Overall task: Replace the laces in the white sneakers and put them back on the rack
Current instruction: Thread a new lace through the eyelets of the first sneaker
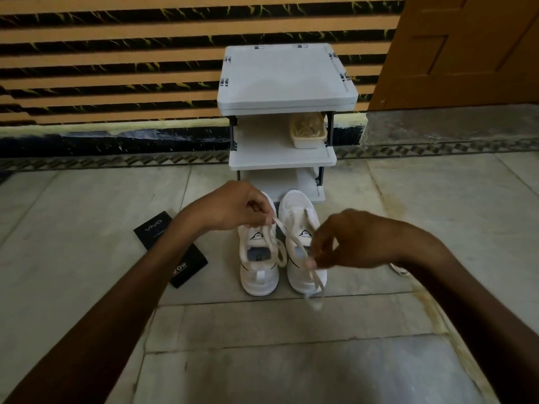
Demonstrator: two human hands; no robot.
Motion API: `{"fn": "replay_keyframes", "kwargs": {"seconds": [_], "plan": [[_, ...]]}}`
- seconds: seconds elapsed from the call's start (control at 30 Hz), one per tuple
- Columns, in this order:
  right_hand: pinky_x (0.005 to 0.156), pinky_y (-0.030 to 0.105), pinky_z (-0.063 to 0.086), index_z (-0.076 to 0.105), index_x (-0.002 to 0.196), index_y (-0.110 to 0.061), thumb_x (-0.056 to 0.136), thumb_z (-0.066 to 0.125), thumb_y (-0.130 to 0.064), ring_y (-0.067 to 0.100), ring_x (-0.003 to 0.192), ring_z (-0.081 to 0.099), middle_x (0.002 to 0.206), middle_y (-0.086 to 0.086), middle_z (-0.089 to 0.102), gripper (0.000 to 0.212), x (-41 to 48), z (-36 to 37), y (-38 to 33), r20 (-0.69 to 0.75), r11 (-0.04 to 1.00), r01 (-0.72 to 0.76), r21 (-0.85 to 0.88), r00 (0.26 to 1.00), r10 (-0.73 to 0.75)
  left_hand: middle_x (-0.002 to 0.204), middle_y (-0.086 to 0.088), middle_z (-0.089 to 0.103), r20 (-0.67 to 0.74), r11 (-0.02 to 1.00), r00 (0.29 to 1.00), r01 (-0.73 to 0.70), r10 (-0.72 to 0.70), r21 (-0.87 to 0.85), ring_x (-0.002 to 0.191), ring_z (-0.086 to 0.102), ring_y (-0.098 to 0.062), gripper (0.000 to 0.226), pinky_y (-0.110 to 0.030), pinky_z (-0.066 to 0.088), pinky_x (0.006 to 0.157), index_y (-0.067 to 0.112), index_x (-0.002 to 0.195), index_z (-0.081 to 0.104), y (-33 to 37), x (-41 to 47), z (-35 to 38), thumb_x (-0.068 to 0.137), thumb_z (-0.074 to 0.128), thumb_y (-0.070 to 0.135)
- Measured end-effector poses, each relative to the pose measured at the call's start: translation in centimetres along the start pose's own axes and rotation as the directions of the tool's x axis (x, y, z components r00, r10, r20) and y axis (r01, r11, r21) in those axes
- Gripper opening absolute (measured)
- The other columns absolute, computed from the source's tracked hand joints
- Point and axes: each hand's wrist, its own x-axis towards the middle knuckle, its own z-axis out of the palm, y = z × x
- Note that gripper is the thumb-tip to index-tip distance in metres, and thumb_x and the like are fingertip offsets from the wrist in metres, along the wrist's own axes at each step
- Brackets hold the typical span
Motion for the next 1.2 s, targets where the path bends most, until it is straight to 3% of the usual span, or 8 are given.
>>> {"fn": "replay_keyframes", "kwargs": {"seconds": [0.13, 0.23, 0.43, 0.63, 0.8, 0.9, 1.07, 1.2], "plan": [[0.065, 0.022, 0.053, 0.058, 0.12, -0.03, 0.08, 0.074, -0.044, 0.001, 0.068, 0.064, 0.107, -0.013, 0.067, 0.045, 2.4, 1.0, -0.3, -0.415, 0.953, 0.051, 0.298, 0.906, 0.081, 0.081, 0.005, 0.072, -0.064, 1.0, 0.998, -0.02, 0.018, -0.022, 0.073, 0.068, -0.007, 0.017, -0.018, 0.056, 0.068, 0.024, 0.098, 0.072, 1.7, -1.2, 0.2, 0.084, 0.074, 0.016], [0.057, 0.02, 0.054, 0.059, 0.121, -0.025, 0.083, 0.074, -0.023, 0.01, 0.063, 0.069, 0.108, -0.011, 0.068, 0.041, 3.9, 1.6, -0.7, -0.333, 0.75, 0.176, 0.638, 0.941, 0.063, 0.081, 0.005, 0.07, -0.17, 0.996, 0.985, -0.049, 0.036, -0.077, 0.073, 0.067, -0.006, 0.018, -0.022, 0.056, 0.069, 0.026, 0.098, 0.071, 1.9, -1.7, 0.1, 0.082, 0.076, 0.02], [0.044, 0.017, 0.044, 0.07, 0.1, -0.005, 0.091, 0.065, -0.014, 0.011, 0.052, 0.06, 0.087, 0.003, 0.076, 0.014, 4.9, 3.2, -2.4, -0.301, 0.495, 0.226, 0.839, 0.951, 0.076, 0.073, 0.009, 0.067, -0.332, 0.992, 0.943, -0.021, -0.022, -0.125, 0.066, 0.061, -0.001, 0.015, -0.017, 0.046, 0.063, 0.026, 0.092, 0.071, 0.9, -1.5, 1.0, 0.08, 0.078, 0.02], [0.052, 0.024, 0.051, 0.069, 0.093, 0.001, 0.094, 0.059, -0.006, 0.016, 0.055, 0.062, 0.075, 0.01, 0.072, 0.012, 5.9, 3.6, -2.4, -0.3, 0.448, 0.204, 0.871, 0.942, 0.154, 0.08, -0.001, 0.072, -0.314, 0.927, 0.937, 0.029, -0.156, -0.374, 0.069, 0.066, -0.01, 0.012, -0.023, 0.052, 0.065, 0.019, 0.091, 0.071, -2.3, -0.4, 2.4, 0.092, 0.061, 0.013], [0.053, 0.02, 0.049, 0.069, 0.091, -0.007, 0.096, 0.056, -0.008, 0.013, 0.057, 0.061, 0.074, 0.008, 0.07, 0.014, 5.7, 2.2, -1.3, -0.416, 0.465, 0.278, 0.84, 0.881, 0.225, 0.084, 0.006, 0.067, -0.204, 0.983, 0.963, 0.157, -0.175, -0.1, 0.077, 0.064, -0.007, 0.012, -0.025, 0.053, 0.072, 0.025, 0.095, 0.071, -4.4, 1.3, 7.0, 0.083, 0.072, 0.028], [0.052, 0.018, 0.048, 0.07, 0.092, -0.005, 0.097, 0.057, -0.011, 0.011, 0.056, 0.059, 0.073, 0.007, 0.068, 0.015, 5.4, 1.6, -0.6, -0.479, 0.482, 0.326, 0.813, 0.846, 0.235, 0.087, 0.001, 0.062, -0.187, 0.98, 0.978, 0.123, -0.092, 0.159, 0.081, 0.058, -0.015, 0.023, -0.035, 0.052, 0.082, 0.03, 0.086, 0.066, -5.4, 3.0, 10.3, 0.076, 0.061, 0.051], [0.053, 0.018, 0.047, 0.071, 0.09, -0.008, 0.097, 0.057, -0.013, 0.012, 0.058, 0.059, 0.074, 0.007, 0.068, 0.017, 5.1, 1.7, 0.4, -0.479, 0.513, 0.303, 0.803, 0.841, 0.253, 0.107, -0.01, 0.052, -0.331, 0.859, 0.943, 0.132, 0.045, 0.494, 0.1, 0.049, -0.028, 0.022, -0.037, 0.04, 0.078, 0.017, 0.101, 0.069, -5.7, 4.9, 12.4, 0.088, 0.058, 0.03], [0.053, 0.019, 0.046, 0.071, 0.089, -0.012, 0.097, 0.057, -0.014, 0.011, 0.059, 0.06, 0.073, 0.004, 0.069, 0.017, 4.8, 2.2, 1.0, -0.447, 0.511, 0.27, 0.816, 0.855, 0.262, 0.102, -0.011, 0.054, -0.311, 0.843, 0.945, 0.085, 0.101, 0.531, 0.098, 0.049, -0.03, 0.02, -0.035, 0.032, 0.074, 0.015, 0.1, 0.069, -5.7, 5.6, 11.9, 0.089, 0.055, 0.023]]}}
